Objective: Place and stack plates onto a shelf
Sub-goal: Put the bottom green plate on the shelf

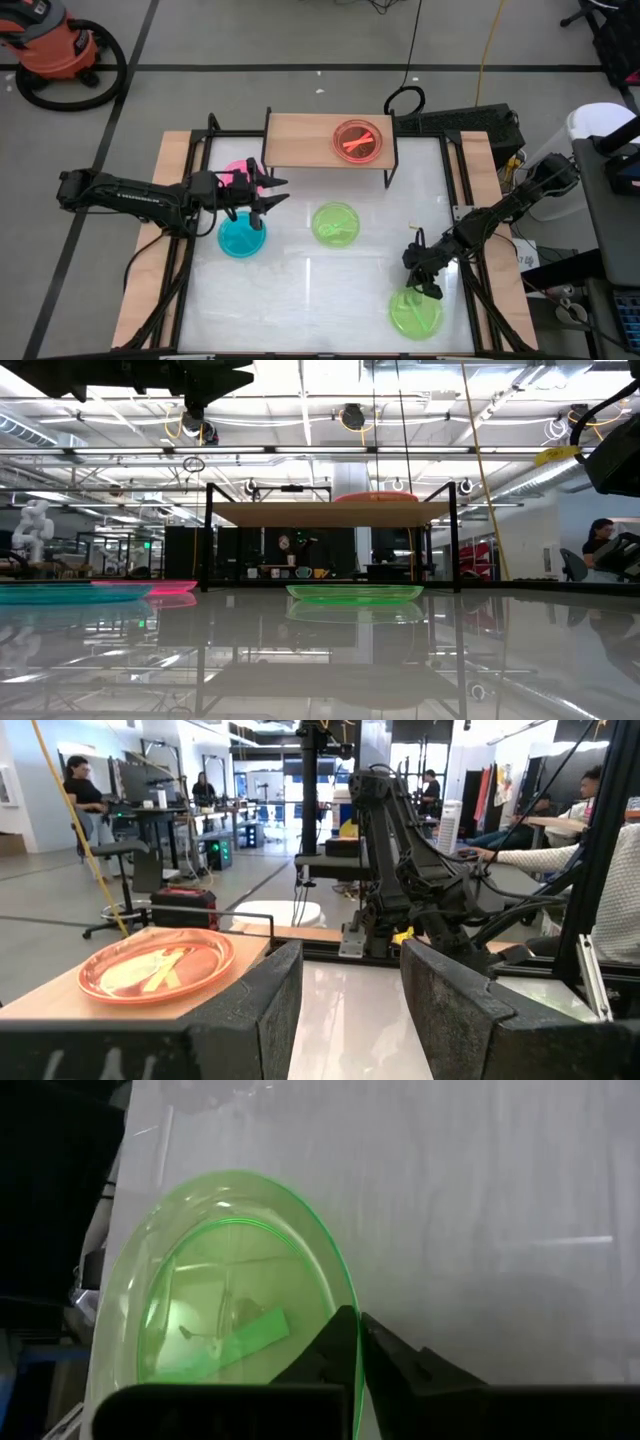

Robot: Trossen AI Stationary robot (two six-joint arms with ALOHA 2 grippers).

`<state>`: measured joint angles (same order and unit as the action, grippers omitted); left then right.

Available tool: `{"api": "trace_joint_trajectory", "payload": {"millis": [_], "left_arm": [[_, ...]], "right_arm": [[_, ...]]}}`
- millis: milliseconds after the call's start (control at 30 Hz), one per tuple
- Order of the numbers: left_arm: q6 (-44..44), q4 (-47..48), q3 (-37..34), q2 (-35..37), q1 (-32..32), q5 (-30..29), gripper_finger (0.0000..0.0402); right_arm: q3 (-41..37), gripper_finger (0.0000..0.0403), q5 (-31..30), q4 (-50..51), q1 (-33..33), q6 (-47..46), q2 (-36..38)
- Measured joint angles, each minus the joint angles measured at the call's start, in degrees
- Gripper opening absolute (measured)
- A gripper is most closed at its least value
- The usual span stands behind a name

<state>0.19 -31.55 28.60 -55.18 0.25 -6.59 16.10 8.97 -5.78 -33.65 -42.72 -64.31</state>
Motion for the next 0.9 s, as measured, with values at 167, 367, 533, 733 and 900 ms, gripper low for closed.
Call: {"api": "trace_joint_trajectory", "payload": {"millis": [167,367,533,733,900], "left_arm": [[-0.6,0.1,0.0,0.0,0.0,0.0,0.0177],[-1.1,0.2,0.0,0.0,-1.6,0.1,0.0177],[2.6,0.1,0.0,0.0,-4.1,6.2,0.0177],[2.9,-1.2,0.0,0.0,-4.9,6.4,0.0177],[2.5,0.4,0.0,0.0,-4.7,6.1,0.0177]], "right_arm": [[0.0,0.0001,-1.4,0.0,0.7,0.6,0.7],[0.0,0.0000,-3.4,-2.8,1.8,4.7,3.8],[0.1,0.0000,-7.7,-6.2,3.4,13.5,7.3],[0.1,0.0000,-13.5,-11.6,7.6,20.8,11.2],[0.1,0.0000,-22.9,-17.7,13.2,27.6,14.5]]}}
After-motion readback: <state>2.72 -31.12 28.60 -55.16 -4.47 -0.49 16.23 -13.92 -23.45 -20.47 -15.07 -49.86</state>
